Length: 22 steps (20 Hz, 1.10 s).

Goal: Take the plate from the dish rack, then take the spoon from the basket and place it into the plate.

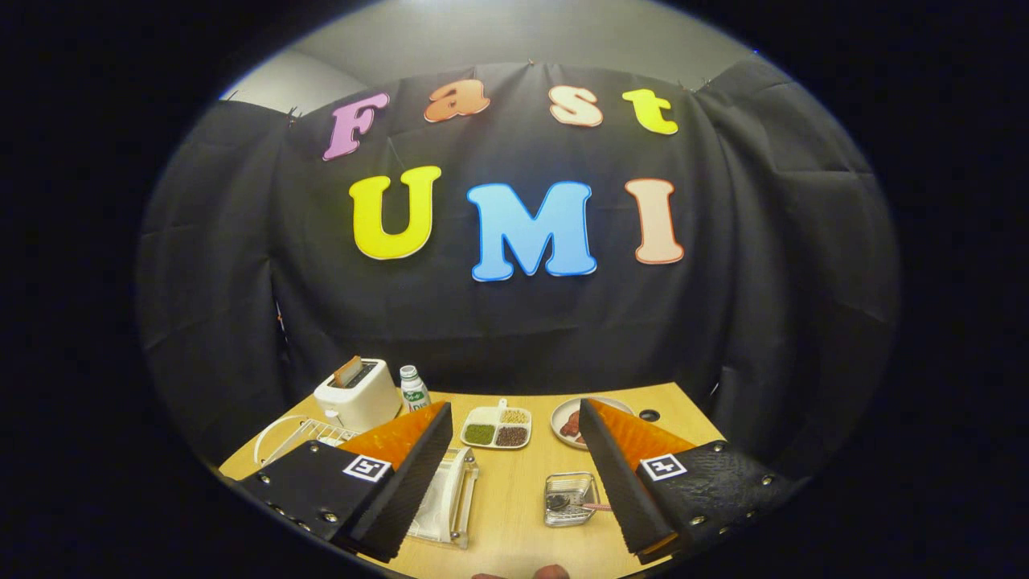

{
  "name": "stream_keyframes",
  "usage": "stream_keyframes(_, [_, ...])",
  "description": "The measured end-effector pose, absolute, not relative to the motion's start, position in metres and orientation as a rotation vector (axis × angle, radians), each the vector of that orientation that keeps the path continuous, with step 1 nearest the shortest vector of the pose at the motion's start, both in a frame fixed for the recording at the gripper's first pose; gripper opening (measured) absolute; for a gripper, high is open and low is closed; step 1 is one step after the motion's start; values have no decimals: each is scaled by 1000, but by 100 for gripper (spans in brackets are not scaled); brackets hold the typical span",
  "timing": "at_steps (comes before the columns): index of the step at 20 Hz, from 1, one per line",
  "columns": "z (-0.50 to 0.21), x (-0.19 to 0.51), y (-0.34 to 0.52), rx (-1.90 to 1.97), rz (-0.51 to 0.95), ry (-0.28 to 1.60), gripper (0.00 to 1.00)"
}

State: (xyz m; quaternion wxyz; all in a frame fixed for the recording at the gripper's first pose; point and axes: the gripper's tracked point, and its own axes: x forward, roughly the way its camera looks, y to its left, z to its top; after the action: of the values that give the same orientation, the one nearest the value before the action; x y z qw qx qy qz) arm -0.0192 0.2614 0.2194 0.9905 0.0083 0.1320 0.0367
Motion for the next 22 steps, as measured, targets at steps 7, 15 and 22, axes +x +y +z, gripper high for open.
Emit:
stream_keyframes(7, [178, -11, 321, 42, 159, 516, 97])
stream_keyframes(15, [147, 8, 369, 47, 218, 687, 98])
stream_keyframes(22, [105, 31, 392, -7, 205, 824, 97])
